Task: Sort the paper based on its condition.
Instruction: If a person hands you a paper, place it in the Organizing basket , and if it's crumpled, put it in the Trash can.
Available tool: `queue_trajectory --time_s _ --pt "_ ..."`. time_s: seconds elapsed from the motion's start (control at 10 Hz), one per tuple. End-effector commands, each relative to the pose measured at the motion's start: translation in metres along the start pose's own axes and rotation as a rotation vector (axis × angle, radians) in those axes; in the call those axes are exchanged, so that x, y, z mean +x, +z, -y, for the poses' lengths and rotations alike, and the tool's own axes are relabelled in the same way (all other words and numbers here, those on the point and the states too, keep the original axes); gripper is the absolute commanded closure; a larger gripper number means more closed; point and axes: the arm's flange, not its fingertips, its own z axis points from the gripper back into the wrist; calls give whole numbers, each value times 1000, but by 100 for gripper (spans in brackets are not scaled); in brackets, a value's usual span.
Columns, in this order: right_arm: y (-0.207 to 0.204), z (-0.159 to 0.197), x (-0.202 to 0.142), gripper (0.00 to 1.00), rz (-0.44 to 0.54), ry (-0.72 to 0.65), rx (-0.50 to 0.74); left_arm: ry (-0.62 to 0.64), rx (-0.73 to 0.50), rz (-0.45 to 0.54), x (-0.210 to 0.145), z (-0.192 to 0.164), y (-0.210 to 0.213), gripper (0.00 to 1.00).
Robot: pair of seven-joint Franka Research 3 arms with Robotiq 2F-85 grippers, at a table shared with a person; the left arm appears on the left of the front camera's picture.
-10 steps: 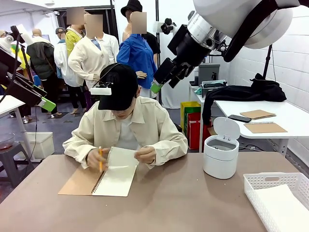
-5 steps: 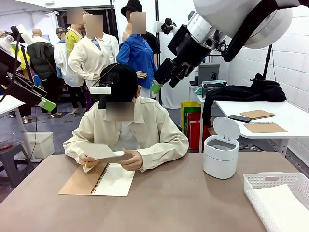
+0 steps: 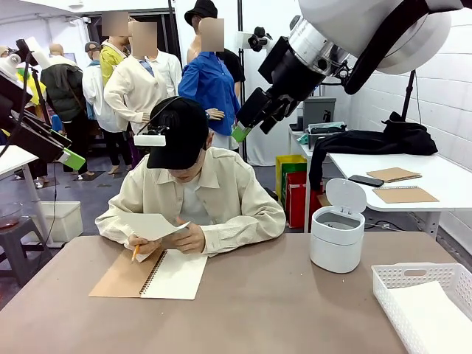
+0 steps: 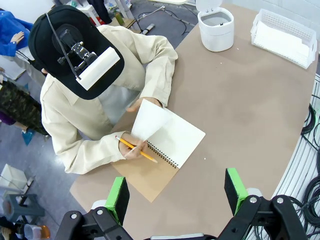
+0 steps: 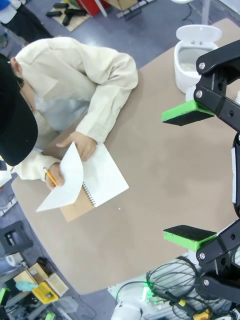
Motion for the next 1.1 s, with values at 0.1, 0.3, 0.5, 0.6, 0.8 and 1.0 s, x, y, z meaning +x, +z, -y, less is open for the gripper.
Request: queue_trajectory --time_s 0.1,0.3,0.5,0.6,0.8,1.0 --pt "1 5 -21 0 29 -15 24 1 1 0 0 -1 0 0" --pt "3 6 -26 0 18 -25 23 1 1 0 0 -1 0 0" --pt "3 5 -17 0 -1 -29 2 1 1 0 0 -1 0 0" --pt "3 5 -17 0 -1 -29 2 1 1 0 0 -1 0 0" --pt "3 5 -17 0 -1 -29 2 1 1 0 0 -1 0 0" --pt "3 5 -17 0 -1 -29 2 1 1 0 0 -1 0 0"
